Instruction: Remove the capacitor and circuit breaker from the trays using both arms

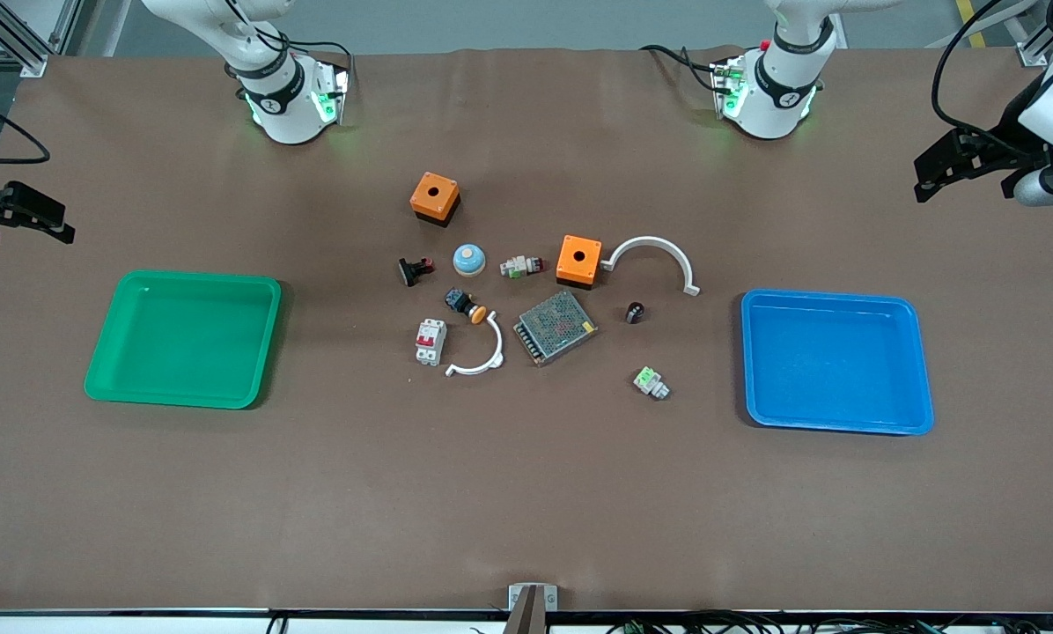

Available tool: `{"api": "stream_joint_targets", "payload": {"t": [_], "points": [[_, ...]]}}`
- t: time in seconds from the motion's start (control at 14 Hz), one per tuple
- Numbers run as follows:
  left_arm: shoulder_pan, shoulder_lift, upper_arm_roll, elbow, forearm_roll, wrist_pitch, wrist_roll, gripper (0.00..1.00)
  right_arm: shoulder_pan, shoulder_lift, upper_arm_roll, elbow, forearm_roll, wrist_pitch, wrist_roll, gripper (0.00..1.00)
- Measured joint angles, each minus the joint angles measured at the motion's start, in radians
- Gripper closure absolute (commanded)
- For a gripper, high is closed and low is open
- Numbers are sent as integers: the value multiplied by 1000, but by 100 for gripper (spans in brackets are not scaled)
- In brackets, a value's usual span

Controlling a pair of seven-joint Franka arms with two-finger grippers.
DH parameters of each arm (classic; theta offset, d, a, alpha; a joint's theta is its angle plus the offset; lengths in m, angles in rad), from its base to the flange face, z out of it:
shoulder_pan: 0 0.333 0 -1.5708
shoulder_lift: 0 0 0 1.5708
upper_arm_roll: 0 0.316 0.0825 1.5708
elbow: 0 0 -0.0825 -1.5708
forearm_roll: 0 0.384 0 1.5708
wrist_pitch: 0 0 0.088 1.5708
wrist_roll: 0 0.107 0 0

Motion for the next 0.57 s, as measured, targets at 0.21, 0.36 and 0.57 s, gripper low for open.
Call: {"api": "stream_joint_targets", "payload": {"t": [0.21,0.36,0.57], "points": [[0,0,0,1,0,-9,0,0,0,-1,0,0,0,0,0,0],[0,0,0,4,0,-9,1,0,0,-2,0,0,0,-1,0,0],[0,0,0,6,-5,-10,1,0,0,-3,0,0,0,-3,0,0]]}}
